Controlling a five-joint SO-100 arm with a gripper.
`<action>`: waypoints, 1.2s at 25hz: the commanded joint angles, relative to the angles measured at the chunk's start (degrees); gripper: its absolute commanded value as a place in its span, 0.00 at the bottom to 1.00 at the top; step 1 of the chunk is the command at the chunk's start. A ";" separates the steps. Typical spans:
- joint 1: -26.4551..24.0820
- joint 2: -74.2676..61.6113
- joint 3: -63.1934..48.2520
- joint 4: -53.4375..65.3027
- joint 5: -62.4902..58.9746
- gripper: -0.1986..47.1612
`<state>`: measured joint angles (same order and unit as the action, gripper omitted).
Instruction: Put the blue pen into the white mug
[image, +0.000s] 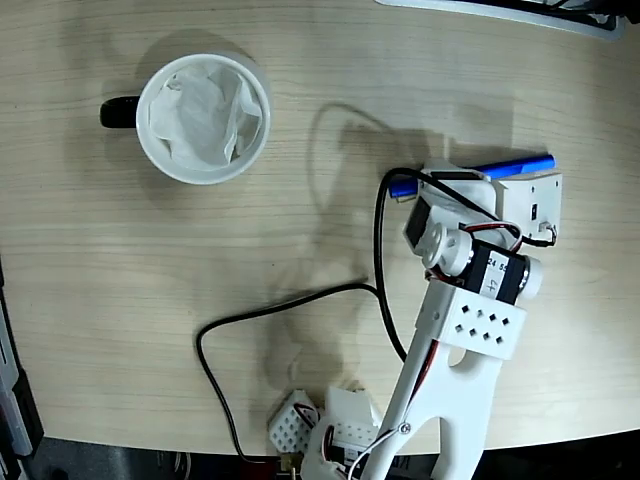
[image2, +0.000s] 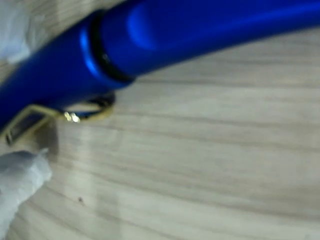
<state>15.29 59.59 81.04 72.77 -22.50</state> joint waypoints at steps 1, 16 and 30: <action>-0.18 1.41 0.88 -0.09 -0.79 0.19; -0.35 2.90 0.88 -1.93 -0.53 0.01; -6.06 17.23 0.88 -0.18 9.58 0.01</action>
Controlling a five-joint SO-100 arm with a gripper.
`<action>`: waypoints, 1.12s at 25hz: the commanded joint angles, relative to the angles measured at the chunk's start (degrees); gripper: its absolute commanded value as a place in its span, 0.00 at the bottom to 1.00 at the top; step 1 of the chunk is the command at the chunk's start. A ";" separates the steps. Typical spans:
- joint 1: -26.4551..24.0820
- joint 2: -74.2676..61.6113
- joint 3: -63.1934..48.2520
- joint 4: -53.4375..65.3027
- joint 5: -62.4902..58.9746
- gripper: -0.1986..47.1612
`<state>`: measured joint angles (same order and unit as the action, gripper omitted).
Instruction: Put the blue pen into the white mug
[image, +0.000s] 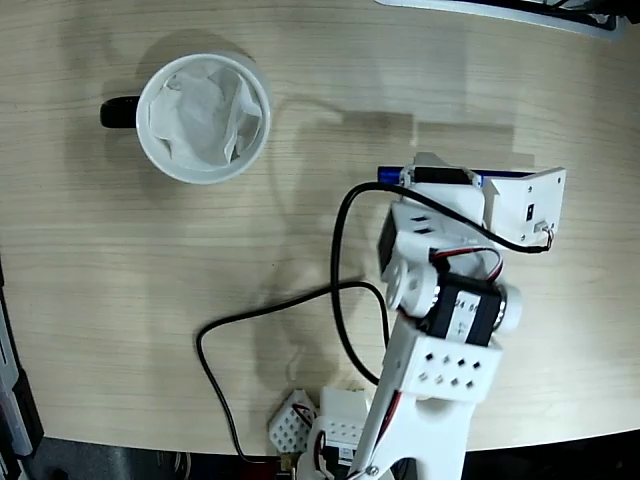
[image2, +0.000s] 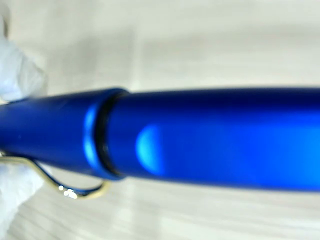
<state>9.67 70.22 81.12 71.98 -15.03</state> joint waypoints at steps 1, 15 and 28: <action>-1.05 7.56 0.79 0.79 3.52 0.01; -14.41 20.74 -0.09 -0.26 23.64 0.01; -21.45 42.80 16.00 -34.45 42.10 0.01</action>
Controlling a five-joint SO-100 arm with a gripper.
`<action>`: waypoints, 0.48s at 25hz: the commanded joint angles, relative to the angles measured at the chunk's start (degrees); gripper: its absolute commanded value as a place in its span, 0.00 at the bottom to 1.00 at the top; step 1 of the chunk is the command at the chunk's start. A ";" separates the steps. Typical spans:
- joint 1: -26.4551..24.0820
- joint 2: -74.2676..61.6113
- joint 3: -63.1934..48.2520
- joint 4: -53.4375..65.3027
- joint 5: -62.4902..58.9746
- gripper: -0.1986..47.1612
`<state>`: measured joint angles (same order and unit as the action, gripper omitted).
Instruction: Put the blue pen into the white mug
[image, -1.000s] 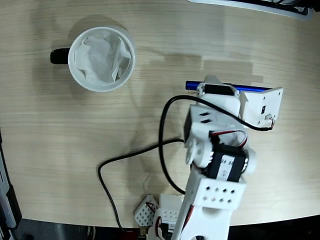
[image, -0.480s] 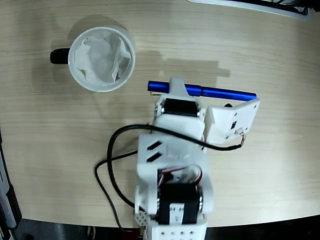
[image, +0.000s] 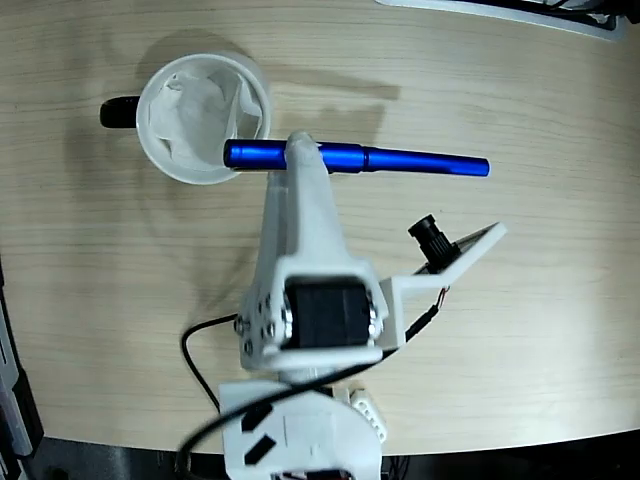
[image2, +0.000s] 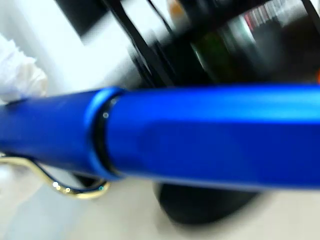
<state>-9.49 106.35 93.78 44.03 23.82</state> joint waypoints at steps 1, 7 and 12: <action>-3.25 8.26 5.27 -8.96 4.66 0.01; -8.09 17.40 16.70 -28.65 19.07 0.00; -13.45 20.21 19.51 -29.88 30.59 0.00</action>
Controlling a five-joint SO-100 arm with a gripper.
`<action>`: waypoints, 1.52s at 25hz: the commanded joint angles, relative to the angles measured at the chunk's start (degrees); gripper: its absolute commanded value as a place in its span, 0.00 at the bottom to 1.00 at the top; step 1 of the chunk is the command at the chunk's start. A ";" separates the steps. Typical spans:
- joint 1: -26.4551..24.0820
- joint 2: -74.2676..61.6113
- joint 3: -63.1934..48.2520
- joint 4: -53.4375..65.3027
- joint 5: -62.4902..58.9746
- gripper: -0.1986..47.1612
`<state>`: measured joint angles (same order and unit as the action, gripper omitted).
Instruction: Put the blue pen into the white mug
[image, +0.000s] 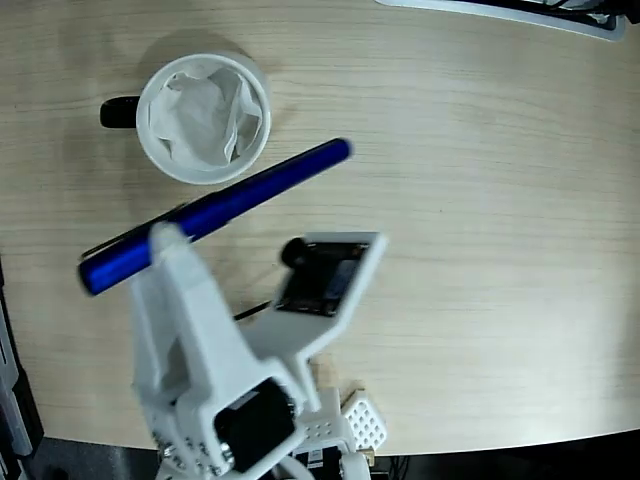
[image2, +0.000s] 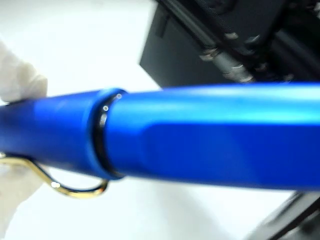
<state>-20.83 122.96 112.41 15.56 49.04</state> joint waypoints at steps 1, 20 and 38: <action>-3.16 3.69 1.58 -1.76 7.12 0.00; -9.40 -1.41 21.01 -21.01 13.27 0.00; -7.91 -6.33 22.24 -25.49 13.27 0.21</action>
<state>-28.21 115.66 134.56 -7.56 61.61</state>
